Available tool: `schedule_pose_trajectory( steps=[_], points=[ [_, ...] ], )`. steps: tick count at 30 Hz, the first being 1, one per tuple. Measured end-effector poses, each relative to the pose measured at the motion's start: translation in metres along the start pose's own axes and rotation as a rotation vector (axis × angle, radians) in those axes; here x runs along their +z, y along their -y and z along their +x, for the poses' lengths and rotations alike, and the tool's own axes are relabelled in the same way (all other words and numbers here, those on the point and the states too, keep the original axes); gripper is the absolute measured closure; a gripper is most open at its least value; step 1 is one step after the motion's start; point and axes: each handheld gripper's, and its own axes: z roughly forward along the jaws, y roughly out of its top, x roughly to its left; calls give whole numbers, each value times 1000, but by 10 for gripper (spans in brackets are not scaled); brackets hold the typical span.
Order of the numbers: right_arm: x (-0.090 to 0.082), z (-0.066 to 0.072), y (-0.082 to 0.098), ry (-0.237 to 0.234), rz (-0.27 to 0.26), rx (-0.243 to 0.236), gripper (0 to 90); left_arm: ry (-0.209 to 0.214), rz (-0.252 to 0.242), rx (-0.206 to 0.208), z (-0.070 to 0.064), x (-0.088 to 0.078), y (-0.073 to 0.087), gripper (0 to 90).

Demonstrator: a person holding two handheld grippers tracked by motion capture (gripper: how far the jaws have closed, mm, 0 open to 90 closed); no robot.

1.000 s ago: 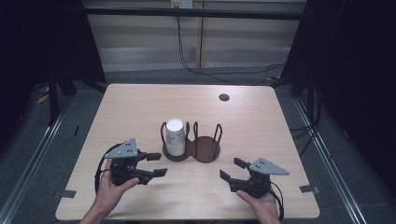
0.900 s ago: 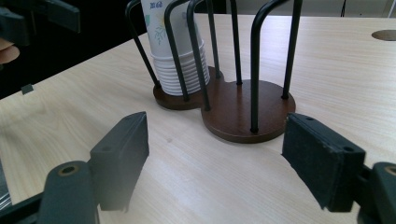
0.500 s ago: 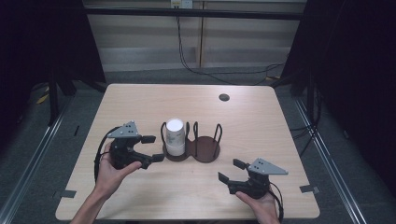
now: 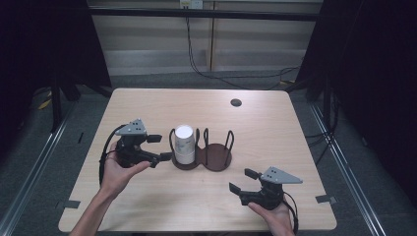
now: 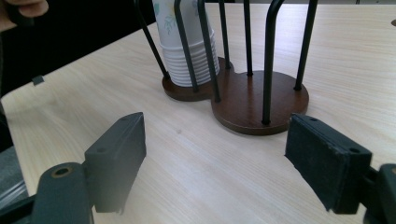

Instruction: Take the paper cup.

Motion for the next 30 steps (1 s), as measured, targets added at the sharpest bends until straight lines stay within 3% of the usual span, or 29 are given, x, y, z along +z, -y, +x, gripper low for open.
schedule_pose_trajectory(
  steps=[11, 20, 30],
  points=[
    [-1, 0, 0, 12, -1, -13, 192, -7, 62, 11, 14, 13, -19, 245],
    [0, 0, 0, 10, 3, -17, 193, 3, 66, 17, 23, 19, -32, 275],
    [0, 1, 1, 2, 7, -22, 191, 18, 139, 48, 27, 37, -45, 234]
  ],
)
